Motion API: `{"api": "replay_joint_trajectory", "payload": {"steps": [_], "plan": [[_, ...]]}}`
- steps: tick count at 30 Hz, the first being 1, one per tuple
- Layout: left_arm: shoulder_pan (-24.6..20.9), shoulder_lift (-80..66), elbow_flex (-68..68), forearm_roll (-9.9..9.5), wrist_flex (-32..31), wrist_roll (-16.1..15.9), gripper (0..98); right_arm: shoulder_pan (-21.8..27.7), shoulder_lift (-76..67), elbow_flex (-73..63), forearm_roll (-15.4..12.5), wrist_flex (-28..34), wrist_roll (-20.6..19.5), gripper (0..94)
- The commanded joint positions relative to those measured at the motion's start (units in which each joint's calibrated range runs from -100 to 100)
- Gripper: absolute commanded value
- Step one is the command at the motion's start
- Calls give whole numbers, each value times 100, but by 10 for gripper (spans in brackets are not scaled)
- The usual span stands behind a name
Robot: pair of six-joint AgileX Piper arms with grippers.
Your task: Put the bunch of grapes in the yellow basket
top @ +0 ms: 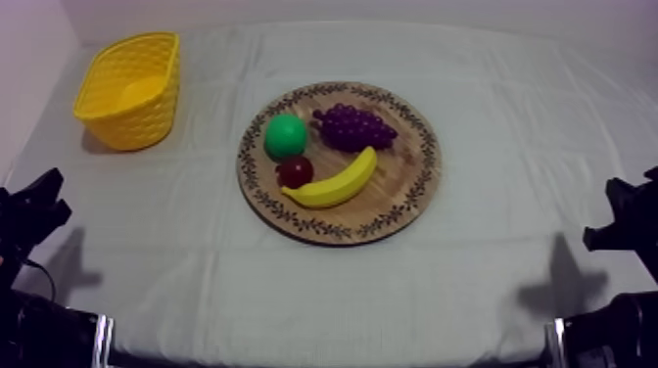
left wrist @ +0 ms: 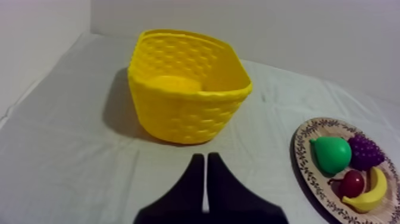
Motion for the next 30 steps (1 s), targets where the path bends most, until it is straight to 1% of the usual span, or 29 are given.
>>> {"api": "replay_joint_trajectory", "payload": {"steps": [1,19,23,25,30], "plan": [[1,0,2,2,-3,1,0,2,-2,4,0,2,0,2],[1,0,2,2,-3,1,0,2,-2,4,0,2,0,2],[-4,0,2,-9,-3,37,37,2,-2,4,0,2,0,2],[-5,0,2,-16,-8,-40,26,2,-2,4,0,2,2,2],[-26,0,2,-114,-202,-122,6,2,-2,4,0,2,1,2]]}}
